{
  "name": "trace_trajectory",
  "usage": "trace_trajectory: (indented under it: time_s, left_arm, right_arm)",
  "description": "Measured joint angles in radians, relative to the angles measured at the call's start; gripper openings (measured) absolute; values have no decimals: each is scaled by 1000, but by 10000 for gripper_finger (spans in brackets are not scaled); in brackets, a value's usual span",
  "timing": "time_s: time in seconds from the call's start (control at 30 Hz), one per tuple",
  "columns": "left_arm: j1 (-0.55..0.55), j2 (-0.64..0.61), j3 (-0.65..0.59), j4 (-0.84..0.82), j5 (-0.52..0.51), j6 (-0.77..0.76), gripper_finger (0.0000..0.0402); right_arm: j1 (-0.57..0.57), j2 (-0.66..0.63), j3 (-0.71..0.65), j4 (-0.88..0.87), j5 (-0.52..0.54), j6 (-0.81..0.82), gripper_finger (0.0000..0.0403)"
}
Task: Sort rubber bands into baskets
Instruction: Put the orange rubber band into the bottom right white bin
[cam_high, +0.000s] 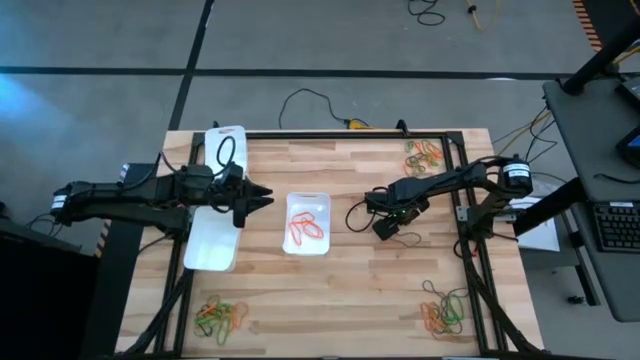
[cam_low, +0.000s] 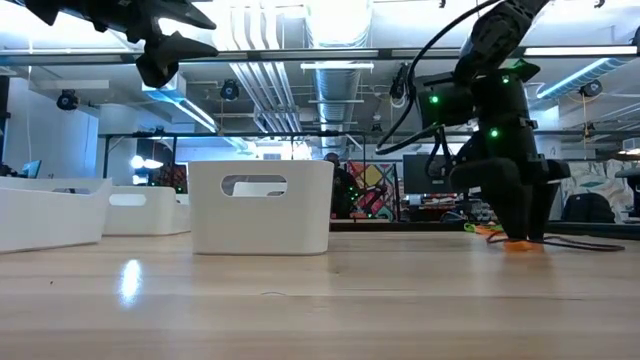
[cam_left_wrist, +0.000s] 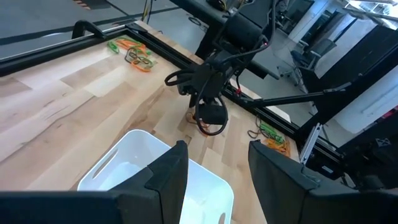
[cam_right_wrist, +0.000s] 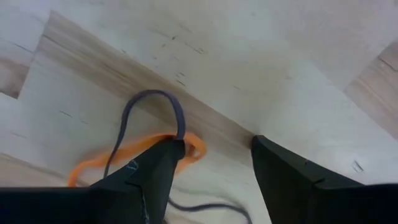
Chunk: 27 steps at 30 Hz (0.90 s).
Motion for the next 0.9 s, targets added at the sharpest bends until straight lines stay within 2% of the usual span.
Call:
trace_trajectory:
  time_s: [0.17, 0.47, 0.9]
  left_arm:
    - [0, 0, 0, 1, 0, -2, 154]
    - [0, 0, 0, 8, -1, -3, 154]
    - [0, 0, 0, 17, -1, -11, 154]
  right_arm:
    - [0, 0, 2, 14, -4, 4, 160]
    - [0, -1, 1, 34, -4, -15, 18]
    - [0, -68, 159, -232, 74, -88, 13]
